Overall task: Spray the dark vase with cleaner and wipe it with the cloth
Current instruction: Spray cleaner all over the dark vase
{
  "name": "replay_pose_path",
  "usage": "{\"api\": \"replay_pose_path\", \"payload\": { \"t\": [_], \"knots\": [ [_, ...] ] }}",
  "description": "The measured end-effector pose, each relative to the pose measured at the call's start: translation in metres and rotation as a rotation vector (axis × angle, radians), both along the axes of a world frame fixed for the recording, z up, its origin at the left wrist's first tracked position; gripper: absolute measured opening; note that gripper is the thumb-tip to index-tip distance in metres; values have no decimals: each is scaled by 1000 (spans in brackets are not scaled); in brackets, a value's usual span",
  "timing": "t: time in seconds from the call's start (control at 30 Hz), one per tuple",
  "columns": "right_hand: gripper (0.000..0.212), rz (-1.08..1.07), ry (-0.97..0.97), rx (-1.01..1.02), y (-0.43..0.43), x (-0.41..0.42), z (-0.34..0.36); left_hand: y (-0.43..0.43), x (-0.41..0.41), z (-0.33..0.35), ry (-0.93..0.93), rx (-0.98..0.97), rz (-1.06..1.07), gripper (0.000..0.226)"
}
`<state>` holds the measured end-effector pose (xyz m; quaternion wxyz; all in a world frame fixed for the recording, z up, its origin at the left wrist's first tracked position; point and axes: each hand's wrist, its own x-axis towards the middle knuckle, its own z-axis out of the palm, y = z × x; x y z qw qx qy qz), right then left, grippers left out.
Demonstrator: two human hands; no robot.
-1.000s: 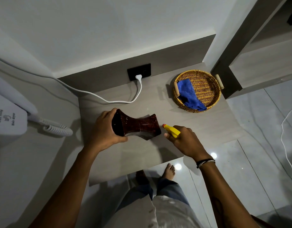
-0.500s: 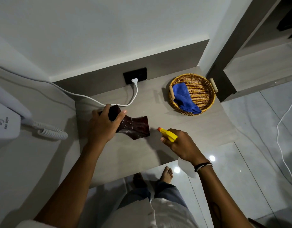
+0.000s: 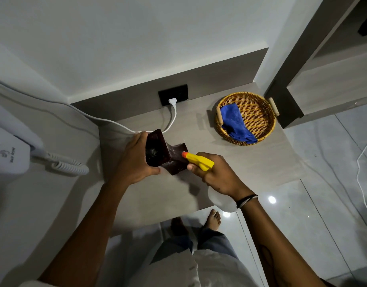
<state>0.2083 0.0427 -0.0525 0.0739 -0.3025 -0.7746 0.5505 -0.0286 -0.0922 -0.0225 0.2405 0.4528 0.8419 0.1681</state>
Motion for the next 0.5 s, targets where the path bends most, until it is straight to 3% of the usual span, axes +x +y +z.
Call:
{"api": "replay_pose_path", "payload": {
  "t": [0.37,0.5],
  "knots": [
    [30,-66,-404,259,7,17,-19,-6,-12,-11,-27,23,-32,119],
    [30,-70,-403,229,9,20,-18,-2,-8,-3,-26,16,-44,118]
  ]
}}
